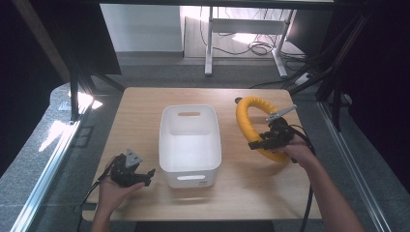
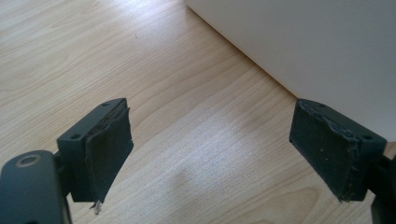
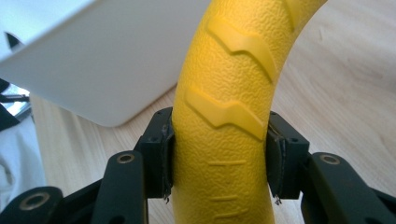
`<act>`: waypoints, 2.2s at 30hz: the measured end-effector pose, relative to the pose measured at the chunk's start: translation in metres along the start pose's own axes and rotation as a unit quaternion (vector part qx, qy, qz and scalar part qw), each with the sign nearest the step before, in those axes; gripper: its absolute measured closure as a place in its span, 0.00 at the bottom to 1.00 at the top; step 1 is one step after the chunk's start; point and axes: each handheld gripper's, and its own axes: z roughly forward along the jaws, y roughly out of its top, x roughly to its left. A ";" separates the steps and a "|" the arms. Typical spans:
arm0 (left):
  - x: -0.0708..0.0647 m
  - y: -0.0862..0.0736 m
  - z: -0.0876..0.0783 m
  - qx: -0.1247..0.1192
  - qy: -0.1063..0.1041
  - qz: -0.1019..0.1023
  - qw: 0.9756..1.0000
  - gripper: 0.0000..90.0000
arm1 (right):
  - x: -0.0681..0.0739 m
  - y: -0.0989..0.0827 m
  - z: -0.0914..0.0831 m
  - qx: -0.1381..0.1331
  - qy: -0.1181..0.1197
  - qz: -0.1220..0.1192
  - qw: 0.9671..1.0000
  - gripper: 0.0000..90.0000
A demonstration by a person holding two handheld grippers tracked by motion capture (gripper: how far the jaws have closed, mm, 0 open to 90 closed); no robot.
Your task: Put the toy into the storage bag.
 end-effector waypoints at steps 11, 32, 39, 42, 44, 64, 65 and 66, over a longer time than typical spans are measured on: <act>0.000 0.000 0.000 0.000 0.002 -0.001 1.000 0.15 | 0.010 0.011 -0.022 -0.061 0.013 -0.009 0.998 0.57; 0.000 0.000 0.000 0.002 0.003 0.001 1.000 0.15 | 0.027 0.035 -0.037 -0.110 0.016 -0.036 0.993 0.57; 0.000 0.000 0.001 0.003 0.003 0.001 1.000 0.15 | 0.031 0.041 -0.039 -0.116 0.019 -0.042 0.992 0.57; 0.000 0.000 0.001 0.003 0.003 0.001 1.000 0.15 | 0.033 0.043 -0.040 -0.117 0.021 -0.044 0.992 0.57; 0.000 0.000 0.001 0.003 0.003 0.001 1.000 0.15 | 0.034 0.045 -0.040 -0.119 0.021 -0.046 0.992 0.57; -0.001 0.000 0.002 0.003 0.003 0.001 1.000 0.15 | 0.045 0.058 -0.044 -0.151 0.044 -0.056 0.986 0.57; -0.001 0.000 0.002 0.004 0.003 0.001 1.000 0.15 | 0.046 0.058 -0.044 -0.151 0.044 -0.057 0.986 0.57; -0.001 0.000 0.002 0.003 0.003 0.002 1.000 0.15 | 0.047 0.059 -0.044 -0.152 0.045 -0.057 0.986 0.57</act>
